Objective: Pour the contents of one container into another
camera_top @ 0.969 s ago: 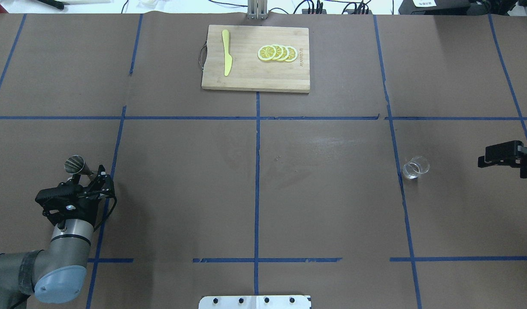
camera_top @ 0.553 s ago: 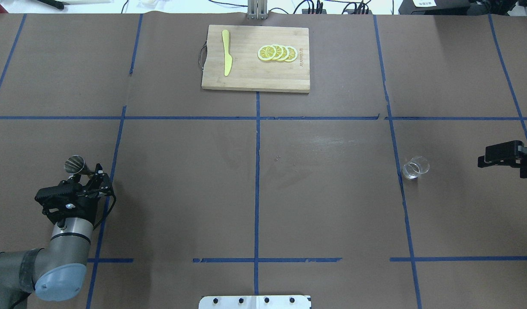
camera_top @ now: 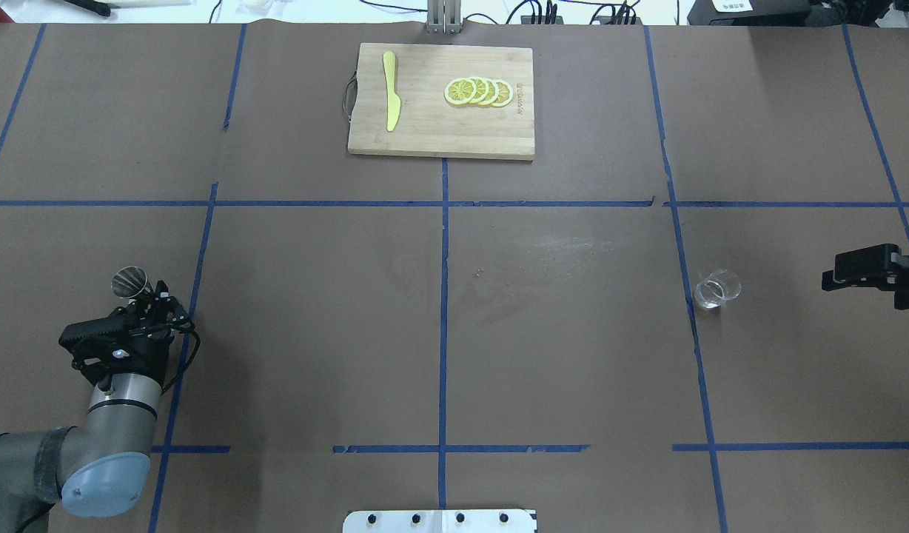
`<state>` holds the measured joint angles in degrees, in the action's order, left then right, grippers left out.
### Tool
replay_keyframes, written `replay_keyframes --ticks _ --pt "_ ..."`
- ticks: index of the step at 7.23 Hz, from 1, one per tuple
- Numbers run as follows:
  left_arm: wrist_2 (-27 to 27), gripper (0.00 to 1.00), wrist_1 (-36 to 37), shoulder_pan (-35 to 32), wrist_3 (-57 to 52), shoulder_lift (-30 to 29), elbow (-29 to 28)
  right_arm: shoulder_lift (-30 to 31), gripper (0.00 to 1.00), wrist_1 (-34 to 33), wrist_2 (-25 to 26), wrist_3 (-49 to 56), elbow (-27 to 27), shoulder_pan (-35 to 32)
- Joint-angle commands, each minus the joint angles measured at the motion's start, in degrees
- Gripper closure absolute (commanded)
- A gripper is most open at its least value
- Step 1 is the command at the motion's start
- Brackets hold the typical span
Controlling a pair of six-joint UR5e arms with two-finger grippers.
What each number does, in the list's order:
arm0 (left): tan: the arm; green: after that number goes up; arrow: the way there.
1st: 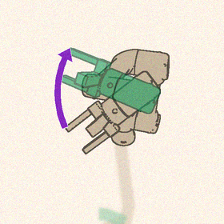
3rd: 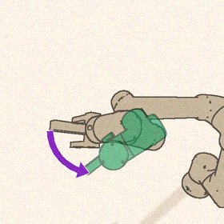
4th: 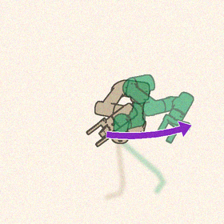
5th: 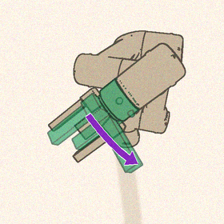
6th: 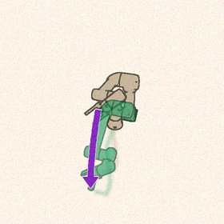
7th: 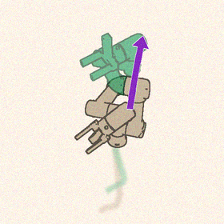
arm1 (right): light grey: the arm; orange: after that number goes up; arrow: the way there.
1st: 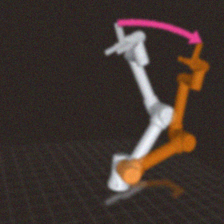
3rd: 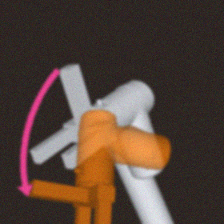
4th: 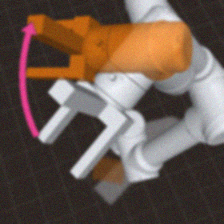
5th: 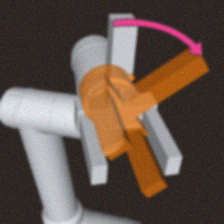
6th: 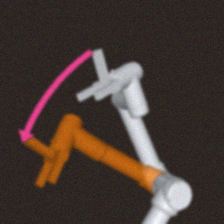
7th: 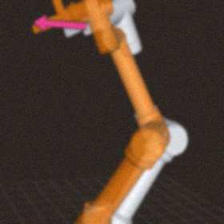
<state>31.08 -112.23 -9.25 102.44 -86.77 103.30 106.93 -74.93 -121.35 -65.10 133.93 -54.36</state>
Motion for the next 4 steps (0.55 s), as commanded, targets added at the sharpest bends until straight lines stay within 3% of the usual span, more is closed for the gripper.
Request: replay_keyframes --ticks 1,4 --pt "0.12 1.0 -0.1 -0.07 -1.26 0.02 3.99 0.38 0.0 2.32 3.38 -3.0 0.01 2.57" --pt "0.47 1.0 -0.27 -0.33 -6.1 -0.15 7.61 1.0 0.0 7.06 19.87 -11.43 0.1 16.61"
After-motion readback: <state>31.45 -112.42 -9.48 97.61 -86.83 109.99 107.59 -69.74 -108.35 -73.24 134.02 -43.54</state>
